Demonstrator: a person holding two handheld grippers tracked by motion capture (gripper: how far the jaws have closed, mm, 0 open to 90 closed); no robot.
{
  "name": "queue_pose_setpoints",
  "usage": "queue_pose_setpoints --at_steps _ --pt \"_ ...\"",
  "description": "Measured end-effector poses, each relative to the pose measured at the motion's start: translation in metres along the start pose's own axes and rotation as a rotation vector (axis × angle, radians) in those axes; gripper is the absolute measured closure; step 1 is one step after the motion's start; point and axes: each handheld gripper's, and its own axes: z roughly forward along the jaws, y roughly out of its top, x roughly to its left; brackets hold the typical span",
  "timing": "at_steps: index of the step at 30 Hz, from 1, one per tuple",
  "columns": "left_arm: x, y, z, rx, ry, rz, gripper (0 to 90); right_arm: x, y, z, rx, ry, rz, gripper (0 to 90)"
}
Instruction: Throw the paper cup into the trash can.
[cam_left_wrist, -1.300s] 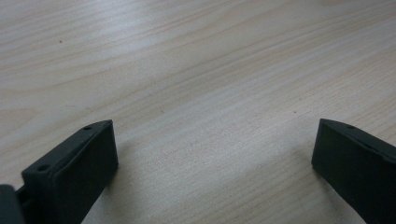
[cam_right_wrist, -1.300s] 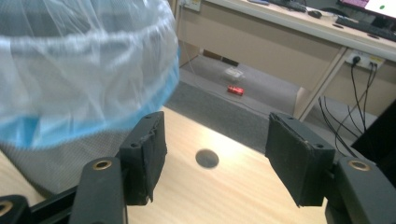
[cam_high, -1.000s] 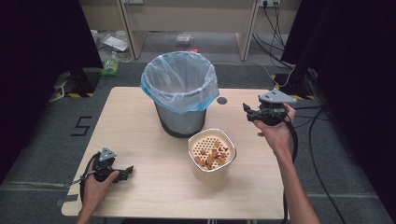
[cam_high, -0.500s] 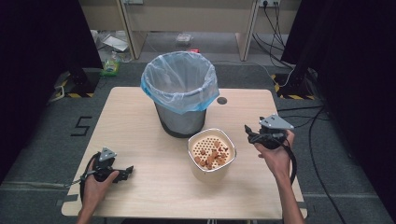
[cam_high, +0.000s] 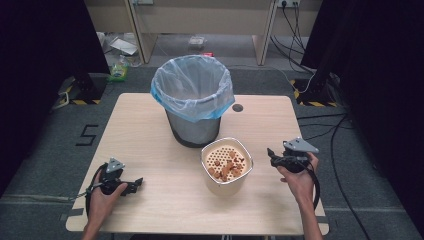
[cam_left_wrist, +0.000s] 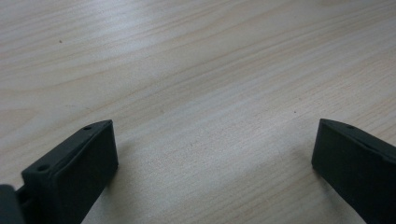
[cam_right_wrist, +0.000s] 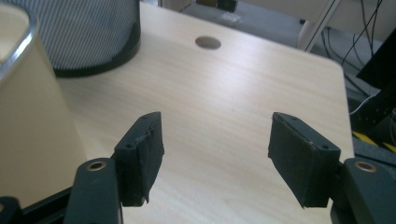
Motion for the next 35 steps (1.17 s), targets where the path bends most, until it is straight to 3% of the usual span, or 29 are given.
queue_pose_setpoints --at_steps 5,16,22,28,35 --pt "0.000 0.000 0.000 0.000 0.000 0.000 0.0 0.004 -0.018 0.001 0.055 -0.001 -0.012 34.9" --pt "0.000 0.000 0.000 0.000 0.000 0.000 0.0 0.012 -0.058 0.009 0.166 0.037 0.026 31.8" --pt "0.000 0.000 0.000 -0.001 0.000 0.000 0.0 0.022 -0.070 0.015 0.248 0.061 -0.011 28.1" --pt "0.000 0.000 0.000 -0.001 0.000 0.000 0.0 0.025 -0.078 0.017 0.218 0.109 0.059 25.7" --pt "0.000 0.000 0.000 0.000 -0.001 0.000 0.0 0.026 -0.082 0.017 0.192 0.108 0.058 22.0"
